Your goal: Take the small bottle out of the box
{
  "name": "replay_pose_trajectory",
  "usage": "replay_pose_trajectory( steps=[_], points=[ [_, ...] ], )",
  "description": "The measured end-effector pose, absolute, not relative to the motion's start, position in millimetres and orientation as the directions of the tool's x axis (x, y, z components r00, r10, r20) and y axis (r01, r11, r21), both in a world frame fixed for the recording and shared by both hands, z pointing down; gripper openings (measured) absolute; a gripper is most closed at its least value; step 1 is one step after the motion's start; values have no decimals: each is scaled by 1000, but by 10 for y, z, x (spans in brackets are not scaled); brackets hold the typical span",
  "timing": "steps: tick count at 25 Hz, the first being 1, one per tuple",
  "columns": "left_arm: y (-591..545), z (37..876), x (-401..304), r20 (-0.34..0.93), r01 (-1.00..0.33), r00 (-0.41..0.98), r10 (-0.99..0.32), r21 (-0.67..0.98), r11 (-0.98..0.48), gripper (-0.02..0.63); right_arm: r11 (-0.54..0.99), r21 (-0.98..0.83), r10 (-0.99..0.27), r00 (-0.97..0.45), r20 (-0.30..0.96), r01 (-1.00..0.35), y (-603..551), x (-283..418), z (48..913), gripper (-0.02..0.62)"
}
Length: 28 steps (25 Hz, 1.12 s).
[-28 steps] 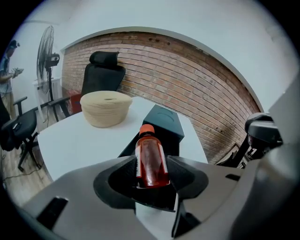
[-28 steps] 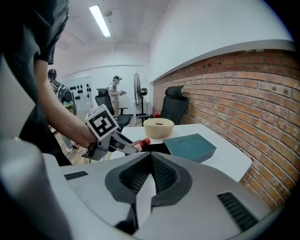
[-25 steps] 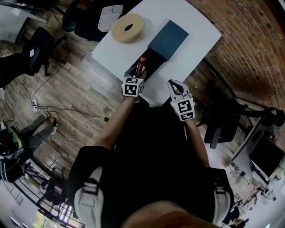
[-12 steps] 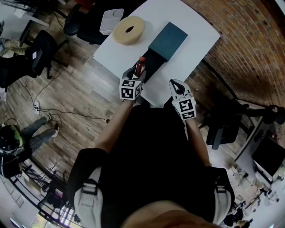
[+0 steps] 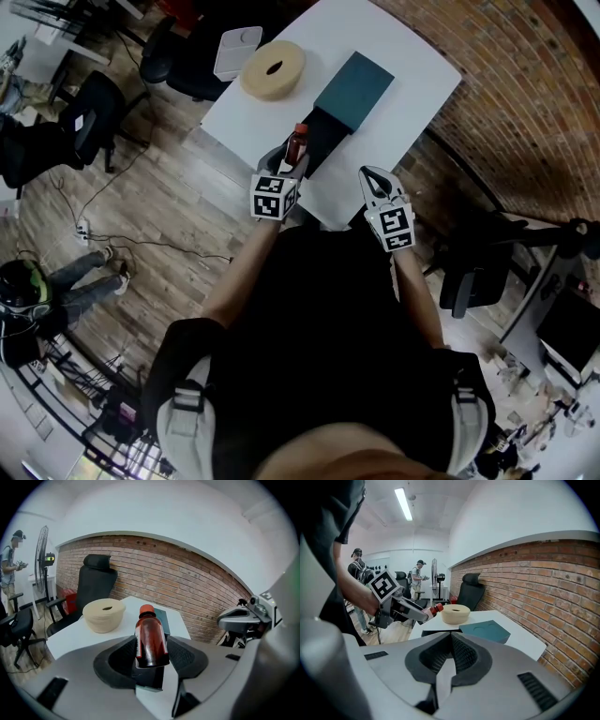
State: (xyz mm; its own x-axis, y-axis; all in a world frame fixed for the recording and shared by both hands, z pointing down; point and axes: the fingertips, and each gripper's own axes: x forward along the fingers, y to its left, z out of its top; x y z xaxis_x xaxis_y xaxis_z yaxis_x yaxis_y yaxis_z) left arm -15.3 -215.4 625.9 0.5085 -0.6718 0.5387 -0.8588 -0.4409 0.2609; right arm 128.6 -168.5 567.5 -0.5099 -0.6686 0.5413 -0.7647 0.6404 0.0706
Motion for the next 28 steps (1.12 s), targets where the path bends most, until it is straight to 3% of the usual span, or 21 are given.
replay_pose_trajectory(
  steps=[28],
  points=[
    [-1823,5479,-525,418,-874,483,-770,176,-453,213,714,78,-628,-587,510,-696,-1754,938,5674,-2]
  ],
)
